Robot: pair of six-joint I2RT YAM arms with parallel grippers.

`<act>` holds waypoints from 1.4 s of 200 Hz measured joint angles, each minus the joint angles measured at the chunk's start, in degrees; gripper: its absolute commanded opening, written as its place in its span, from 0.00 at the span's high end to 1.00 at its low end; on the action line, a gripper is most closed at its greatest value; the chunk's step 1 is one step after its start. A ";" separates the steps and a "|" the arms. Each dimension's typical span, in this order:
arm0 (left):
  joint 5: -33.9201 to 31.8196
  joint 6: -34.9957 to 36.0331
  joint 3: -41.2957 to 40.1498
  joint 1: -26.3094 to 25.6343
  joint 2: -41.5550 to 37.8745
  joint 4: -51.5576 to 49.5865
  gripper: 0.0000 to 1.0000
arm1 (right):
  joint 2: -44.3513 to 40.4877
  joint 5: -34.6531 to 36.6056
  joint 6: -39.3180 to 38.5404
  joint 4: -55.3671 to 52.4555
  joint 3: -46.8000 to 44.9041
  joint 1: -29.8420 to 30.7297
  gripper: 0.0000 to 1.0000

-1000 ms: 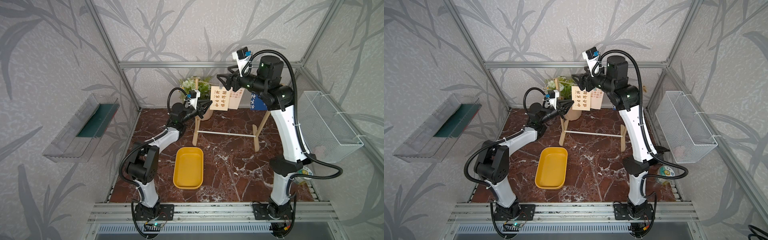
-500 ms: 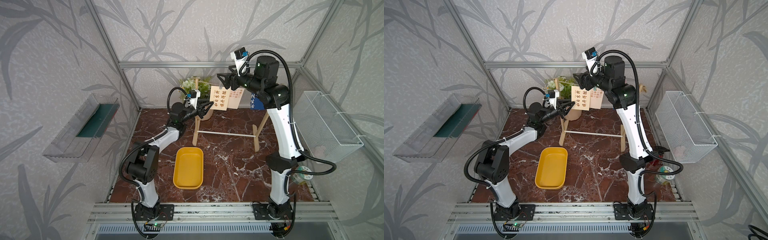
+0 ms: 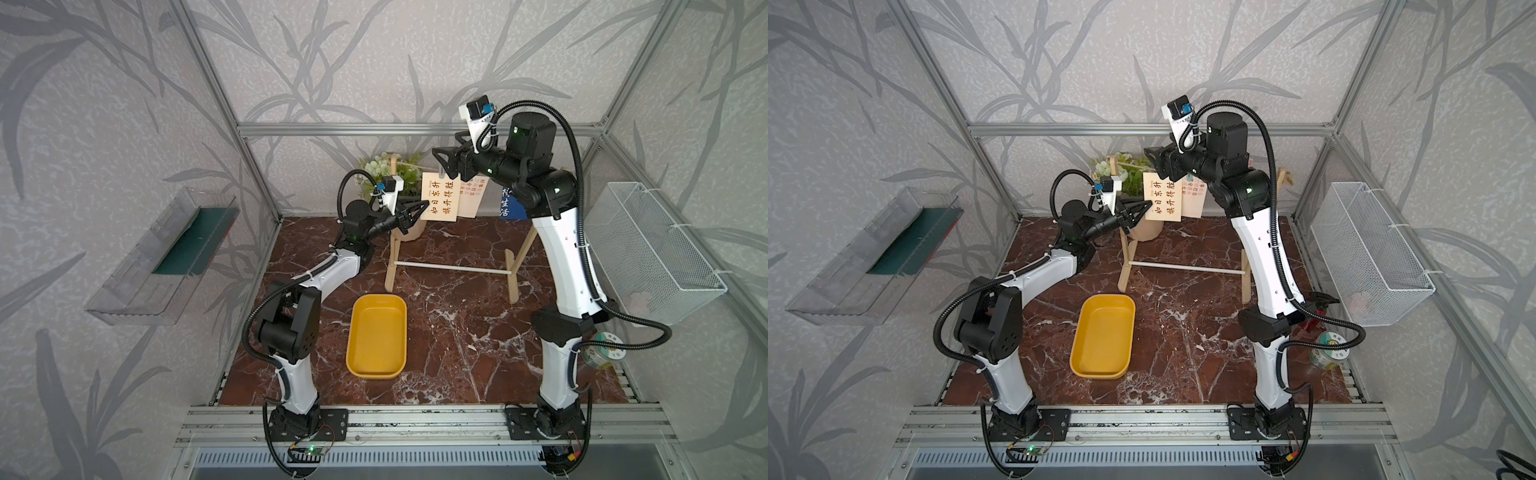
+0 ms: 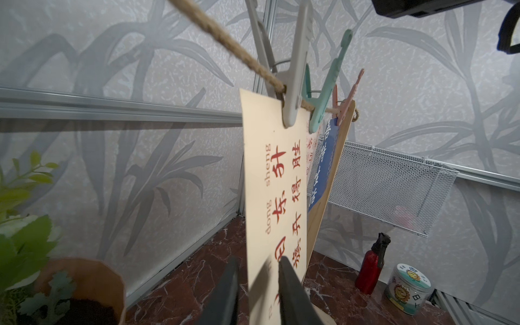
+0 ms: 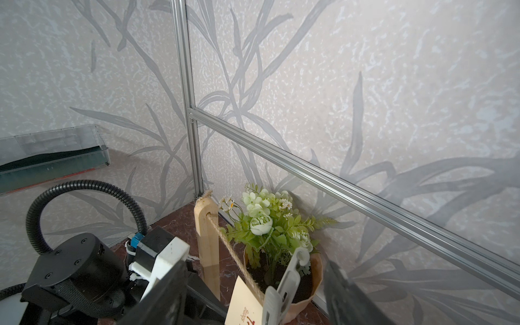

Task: Remove the postcards from the strings
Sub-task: Pinch the postcard on the clothesline.

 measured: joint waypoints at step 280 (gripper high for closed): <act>1.03 0.57 -2.49 1.18 -1.29 0.92 1.00 | 4.42 -22.01 -5.22 -1.29 3.67 -8.15 0.13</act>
